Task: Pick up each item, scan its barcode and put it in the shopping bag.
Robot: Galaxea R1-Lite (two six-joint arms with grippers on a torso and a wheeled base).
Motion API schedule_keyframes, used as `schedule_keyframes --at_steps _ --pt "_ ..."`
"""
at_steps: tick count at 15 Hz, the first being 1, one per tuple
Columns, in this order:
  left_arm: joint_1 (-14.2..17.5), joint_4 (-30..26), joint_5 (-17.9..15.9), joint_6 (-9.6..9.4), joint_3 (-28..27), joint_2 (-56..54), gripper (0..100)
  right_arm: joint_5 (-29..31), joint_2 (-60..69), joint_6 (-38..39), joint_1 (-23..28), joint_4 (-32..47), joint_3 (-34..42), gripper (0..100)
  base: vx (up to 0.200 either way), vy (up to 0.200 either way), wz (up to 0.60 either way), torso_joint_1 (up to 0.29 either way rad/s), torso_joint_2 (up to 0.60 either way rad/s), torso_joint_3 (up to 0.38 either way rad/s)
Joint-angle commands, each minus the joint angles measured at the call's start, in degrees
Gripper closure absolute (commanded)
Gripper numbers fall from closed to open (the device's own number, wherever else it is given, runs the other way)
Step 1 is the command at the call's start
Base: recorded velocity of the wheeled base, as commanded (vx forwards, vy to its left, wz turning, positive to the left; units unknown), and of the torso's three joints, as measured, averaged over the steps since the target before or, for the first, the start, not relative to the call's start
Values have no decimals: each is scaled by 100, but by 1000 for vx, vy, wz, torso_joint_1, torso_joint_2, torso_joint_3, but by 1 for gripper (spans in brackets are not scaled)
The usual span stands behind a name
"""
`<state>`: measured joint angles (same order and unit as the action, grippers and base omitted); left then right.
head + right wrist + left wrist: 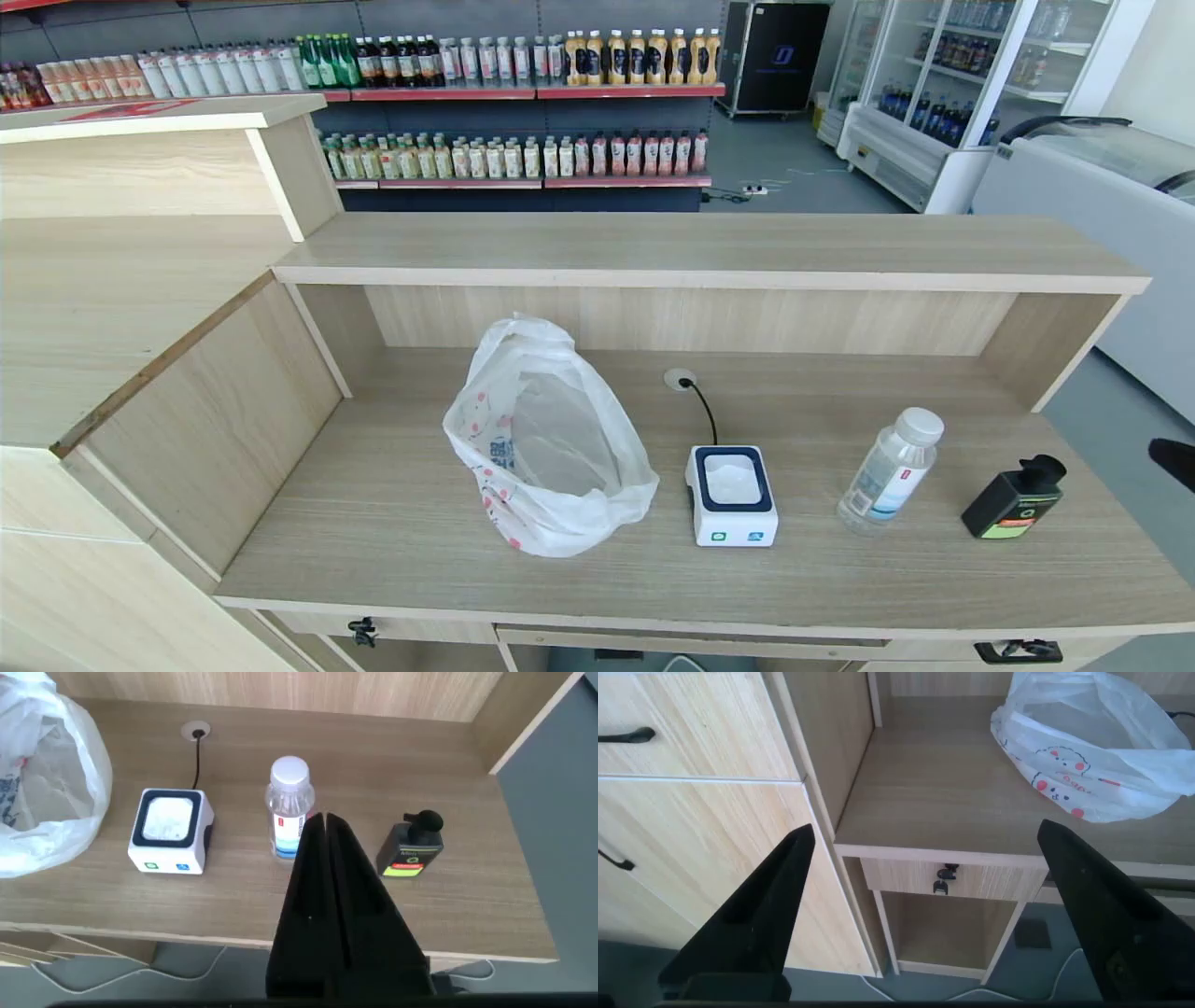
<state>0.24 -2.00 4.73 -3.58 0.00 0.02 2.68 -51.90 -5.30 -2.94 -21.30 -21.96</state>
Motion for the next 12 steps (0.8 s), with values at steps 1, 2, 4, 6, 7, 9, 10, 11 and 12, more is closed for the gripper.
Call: schedule_keyframes --at_steps 1,2,4,6,7,9,10,11,12 --pt "2 -2 2 -2 0 -2 0 -5 -1235 21 13 -349 130 0 0 0 0 0 0 0" --pt "2 -2 2 -2 0 -2 0 -13 -1341 100 206 -305 200 0 0 0 0 0 0 0" --pt "2 -2 2 -2 0 -2 0 -242 -1525 38 540 -296 385 0 0 0 0 0 0 0" --pt "2 -2 2 -2 0 -2 0 -497 -1736 38 751 -322 526 0 0 0 0 0 0 0" --pt "2 -2 2 -2 0 -2 0 -567 -1824 3 812 -331 543 0 0 0 0 0 0 0" --pt "2 -2 2 -2 0 -2 0 -866 -2360 -59 891 -718 552 0 0 0 0 0 0 0" --pt "2 -2 2 -2 0 -2 0 -963 -2729 -85 971 -1157 552 0 0 0 0 0 0 0" --pt "2 -2 2 -2 0 -2 0 -1068 -2976 -120 1023 -1509 552 0 0 0 0 0 0 0" --pt "2 -2 2 -2 0 -2 0 -1261 -3397 -331 1164 -2080 605 0 0 0 0 0 0 0"
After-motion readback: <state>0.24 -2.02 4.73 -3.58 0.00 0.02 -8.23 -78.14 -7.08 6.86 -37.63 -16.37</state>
